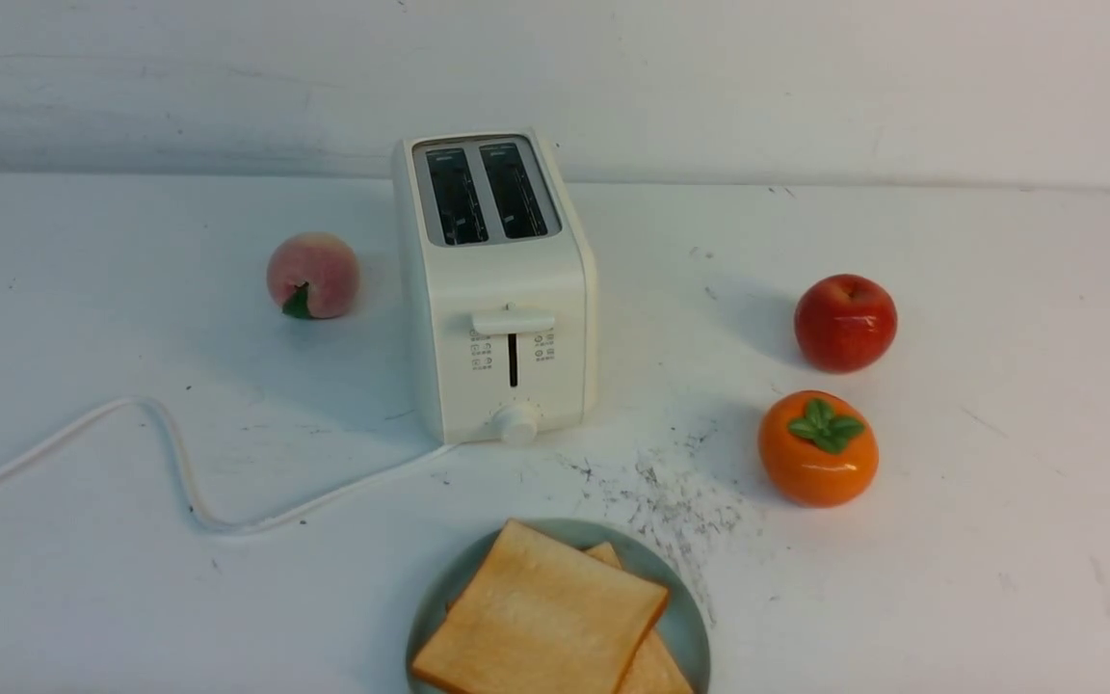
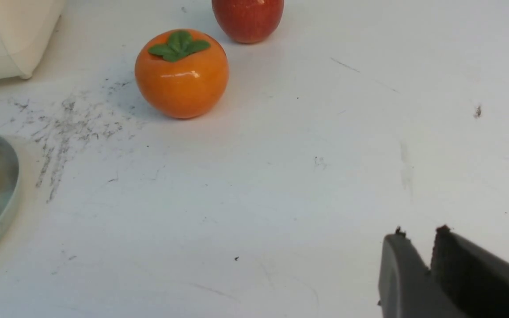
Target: Take toasted bread from bread machine on white table place on plate.
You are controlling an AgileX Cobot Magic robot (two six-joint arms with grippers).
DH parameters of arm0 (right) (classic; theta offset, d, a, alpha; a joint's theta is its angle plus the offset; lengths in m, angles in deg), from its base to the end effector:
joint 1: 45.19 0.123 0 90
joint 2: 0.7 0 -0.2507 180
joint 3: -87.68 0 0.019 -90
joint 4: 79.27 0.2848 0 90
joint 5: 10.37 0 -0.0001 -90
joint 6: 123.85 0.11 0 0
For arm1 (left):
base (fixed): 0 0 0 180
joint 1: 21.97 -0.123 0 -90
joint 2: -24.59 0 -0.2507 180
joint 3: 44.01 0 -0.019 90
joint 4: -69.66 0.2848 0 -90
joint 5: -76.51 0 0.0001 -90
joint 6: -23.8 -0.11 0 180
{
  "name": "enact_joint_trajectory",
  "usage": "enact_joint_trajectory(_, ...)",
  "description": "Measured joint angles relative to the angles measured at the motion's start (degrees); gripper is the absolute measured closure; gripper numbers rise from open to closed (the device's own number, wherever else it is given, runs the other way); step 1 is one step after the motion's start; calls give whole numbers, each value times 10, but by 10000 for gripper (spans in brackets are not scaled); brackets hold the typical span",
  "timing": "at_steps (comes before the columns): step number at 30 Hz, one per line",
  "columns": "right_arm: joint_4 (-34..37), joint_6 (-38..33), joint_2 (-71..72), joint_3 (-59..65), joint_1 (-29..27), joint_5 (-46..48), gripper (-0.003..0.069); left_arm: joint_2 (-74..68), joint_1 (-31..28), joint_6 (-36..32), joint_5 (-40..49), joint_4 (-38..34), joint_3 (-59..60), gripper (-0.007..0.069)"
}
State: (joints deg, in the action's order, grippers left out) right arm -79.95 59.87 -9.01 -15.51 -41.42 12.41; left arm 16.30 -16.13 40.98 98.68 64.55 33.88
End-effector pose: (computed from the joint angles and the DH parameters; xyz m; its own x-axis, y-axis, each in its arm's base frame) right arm 0.1385 0.0086 0.1685 -0.3095 0.0337 -0.9503 -0.0448 0.9977 0.0499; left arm 0.1381 -0.0178 0.1625 -0.3391 -0.3403 -0.8770 0.0074 0.9313 -0.3642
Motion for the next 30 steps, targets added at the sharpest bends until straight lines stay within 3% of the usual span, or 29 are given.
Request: enact_joint_trajectory(30, 0, 0, 0, 0, 0, 0, 517, 0, 0, 0, 0, 0, 0, 522)
